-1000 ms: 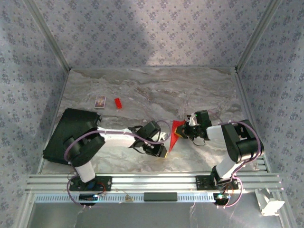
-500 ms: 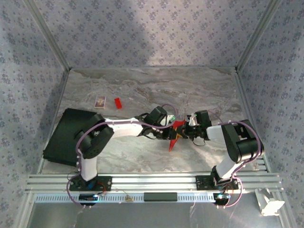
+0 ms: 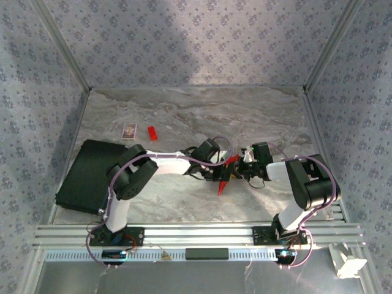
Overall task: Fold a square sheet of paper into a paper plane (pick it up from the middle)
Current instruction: Third fold the triangle at the center of the table.
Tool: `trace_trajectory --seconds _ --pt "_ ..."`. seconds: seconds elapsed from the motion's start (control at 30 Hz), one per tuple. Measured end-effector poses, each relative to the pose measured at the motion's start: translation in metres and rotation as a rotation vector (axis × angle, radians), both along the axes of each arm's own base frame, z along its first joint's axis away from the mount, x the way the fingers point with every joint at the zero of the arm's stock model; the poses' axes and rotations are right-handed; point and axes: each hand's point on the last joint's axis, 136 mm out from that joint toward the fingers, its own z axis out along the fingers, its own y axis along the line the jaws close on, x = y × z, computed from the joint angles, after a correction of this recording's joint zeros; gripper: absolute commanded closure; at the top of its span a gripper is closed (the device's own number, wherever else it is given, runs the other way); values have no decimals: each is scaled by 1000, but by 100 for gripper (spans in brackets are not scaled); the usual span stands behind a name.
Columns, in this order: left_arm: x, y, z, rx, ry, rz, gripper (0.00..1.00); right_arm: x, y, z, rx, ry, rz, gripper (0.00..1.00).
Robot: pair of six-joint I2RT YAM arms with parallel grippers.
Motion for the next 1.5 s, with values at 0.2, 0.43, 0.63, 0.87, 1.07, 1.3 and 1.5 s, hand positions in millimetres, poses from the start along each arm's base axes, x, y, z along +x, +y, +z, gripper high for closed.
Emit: trace_trajectory --seconds 0.2,0.43,0.63,0.87,1.07,1.3,1.5 --pt "-8 -7 5 7 -16 -32 85 0 0 0 0 0 0 95" --pt "-11 -2 -10 52 -9 -38 86 0 0 0 0 0 0 95" --pt "-16 5 -21 50 -11 -32 86 0 0 0 0 0 0 95" --pt "-28 18 -21 48 -14 -27 86 0 0 0 0 0 0 95" --pt "-49 36 -22 98 2 -49 85 0 0 0 0 0 0 95" --pt "-77 54 -24 175 -8 -105 85 0 0 0 0 1 0 95" --pt "-74 59 -4 161 -43 -85 86 0 0 0 0 0 0 95"
